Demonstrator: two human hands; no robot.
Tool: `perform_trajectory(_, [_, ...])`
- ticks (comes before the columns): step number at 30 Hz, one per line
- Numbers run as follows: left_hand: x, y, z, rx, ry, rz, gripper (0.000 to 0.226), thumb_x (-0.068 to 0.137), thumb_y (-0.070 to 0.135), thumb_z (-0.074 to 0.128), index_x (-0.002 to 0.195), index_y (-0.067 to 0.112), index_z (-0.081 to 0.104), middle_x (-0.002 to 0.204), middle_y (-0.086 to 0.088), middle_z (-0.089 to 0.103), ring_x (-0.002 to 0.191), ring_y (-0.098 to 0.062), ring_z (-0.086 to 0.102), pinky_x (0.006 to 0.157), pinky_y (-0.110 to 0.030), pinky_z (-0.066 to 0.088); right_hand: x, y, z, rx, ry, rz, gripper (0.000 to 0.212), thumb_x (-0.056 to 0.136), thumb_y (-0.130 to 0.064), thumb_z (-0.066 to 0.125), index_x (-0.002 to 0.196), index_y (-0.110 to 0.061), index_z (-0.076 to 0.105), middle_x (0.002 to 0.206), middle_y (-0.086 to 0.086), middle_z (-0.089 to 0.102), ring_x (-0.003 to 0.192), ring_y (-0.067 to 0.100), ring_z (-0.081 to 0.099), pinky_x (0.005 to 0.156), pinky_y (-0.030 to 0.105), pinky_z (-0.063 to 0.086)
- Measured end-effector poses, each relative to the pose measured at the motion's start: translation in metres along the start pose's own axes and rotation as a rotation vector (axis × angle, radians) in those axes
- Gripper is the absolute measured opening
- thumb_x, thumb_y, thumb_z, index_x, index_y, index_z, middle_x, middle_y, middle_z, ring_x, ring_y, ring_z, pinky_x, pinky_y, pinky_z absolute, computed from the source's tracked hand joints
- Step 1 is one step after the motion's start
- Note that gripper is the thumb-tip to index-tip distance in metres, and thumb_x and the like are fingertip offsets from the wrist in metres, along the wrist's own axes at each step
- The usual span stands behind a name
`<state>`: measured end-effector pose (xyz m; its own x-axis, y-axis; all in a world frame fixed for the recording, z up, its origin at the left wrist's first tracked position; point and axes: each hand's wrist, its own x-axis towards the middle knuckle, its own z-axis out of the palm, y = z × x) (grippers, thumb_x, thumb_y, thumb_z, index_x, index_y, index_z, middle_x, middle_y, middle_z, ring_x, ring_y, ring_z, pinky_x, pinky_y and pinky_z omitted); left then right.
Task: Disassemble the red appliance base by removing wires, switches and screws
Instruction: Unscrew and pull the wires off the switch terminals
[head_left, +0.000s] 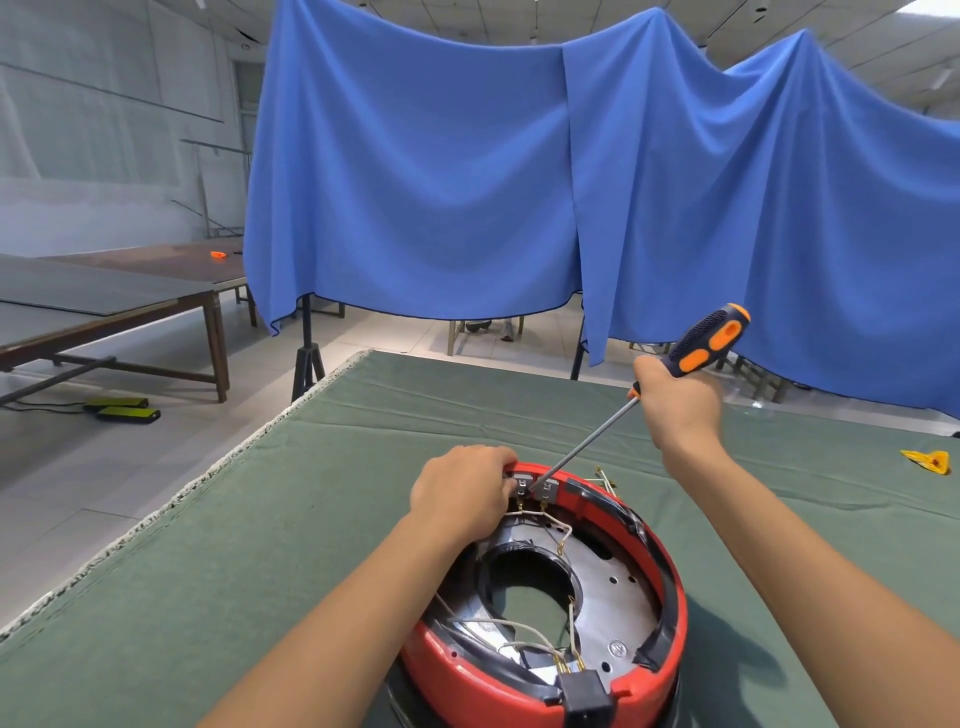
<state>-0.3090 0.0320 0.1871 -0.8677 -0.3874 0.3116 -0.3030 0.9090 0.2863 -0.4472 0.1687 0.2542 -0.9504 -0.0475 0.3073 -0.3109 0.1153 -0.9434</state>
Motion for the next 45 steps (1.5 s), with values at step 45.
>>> perform_trajectory(45, [0.000, 0.000, 0.003, 0.019, 0.019, 0.023, 0.014, 0.095, 0.032, 0.047, 0.103, 0.027, 0.057, 0.106, 0.000, 0.065, 0.100, -0.027, 0.057, 0.069, -0.033, 0.038, -0.023, 0.014, 0.017, 0.059, -0.027, 0.153, 0.023, 0.078, -0.019, 0.057, 0.056, -0.016, 0.050, 0.054, -0.003, 0.057, 0.044, 0.013, 0.037, 0.047, 0.024, 0.027])
